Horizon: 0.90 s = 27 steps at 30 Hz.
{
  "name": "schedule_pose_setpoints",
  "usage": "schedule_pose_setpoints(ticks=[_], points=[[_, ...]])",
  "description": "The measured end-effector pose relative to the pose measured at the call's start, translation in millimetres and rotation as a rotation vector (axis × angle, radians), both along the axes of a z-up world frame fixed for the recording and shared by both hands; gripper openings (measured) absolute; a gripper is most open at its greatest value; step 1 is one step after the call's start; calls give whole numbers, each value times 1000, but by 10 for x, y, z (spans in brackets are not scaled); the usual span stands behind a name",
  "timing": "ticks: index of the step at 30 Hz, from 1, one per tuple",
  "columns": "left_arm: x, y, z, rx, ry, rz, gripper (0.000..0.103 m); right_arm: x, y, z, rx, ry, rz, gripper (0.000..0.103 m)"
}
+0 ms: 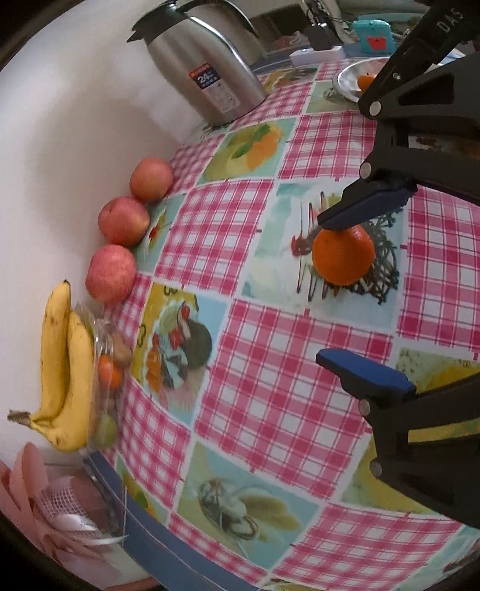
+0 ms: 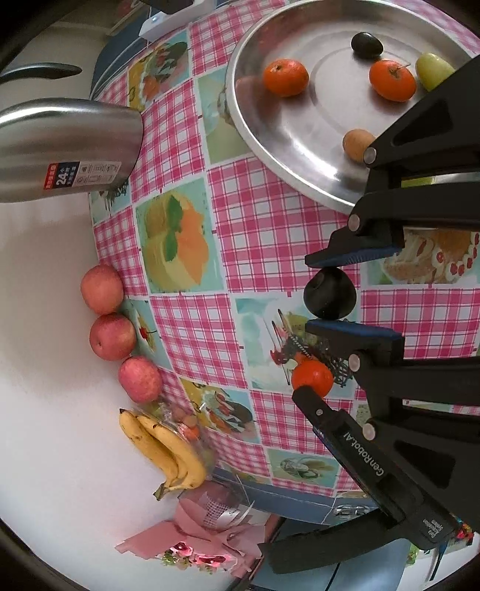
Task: Organize fruits
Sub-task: 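Close the left tool on the last tangerine while the right tool holds the plum, then carry the tangerine and plum in both tools over the steel plate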
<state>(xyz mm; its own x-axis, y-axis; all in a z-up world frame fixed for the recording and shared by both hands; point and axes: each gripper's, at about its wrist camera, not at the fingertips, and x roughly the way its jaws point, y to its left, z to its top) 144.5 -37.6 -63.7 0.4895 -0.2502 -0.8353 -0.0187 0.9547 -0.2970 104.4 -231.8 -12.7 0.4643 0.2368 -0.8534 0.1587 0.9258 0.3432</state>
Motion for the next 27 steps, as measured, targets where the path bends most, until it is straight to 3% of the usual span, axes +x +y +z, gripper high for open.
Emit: schedule_pose_setpoints(ticks=[7, 10, 12, 17, 27], points=[[15, -72, -108, -60, 32, -33, 67, -1, -10, -21, 11, 5, -2, 30], [7, -110, -112, -49, 25, -45, 67, -4, -23, -28, 11, 9, -6, 30], [9, -136, -129, -63, 30, -60, 64, -2, -25, -32, 12, 11, -6, 30], [11, -190, -163, -137, 47, -101, 41, -7, -30, -33, 11, 11, -10, 30], [0, -169, -92, -110, 52, -80, 39, -18, -46, -54, 3, 19, -10, 30]])
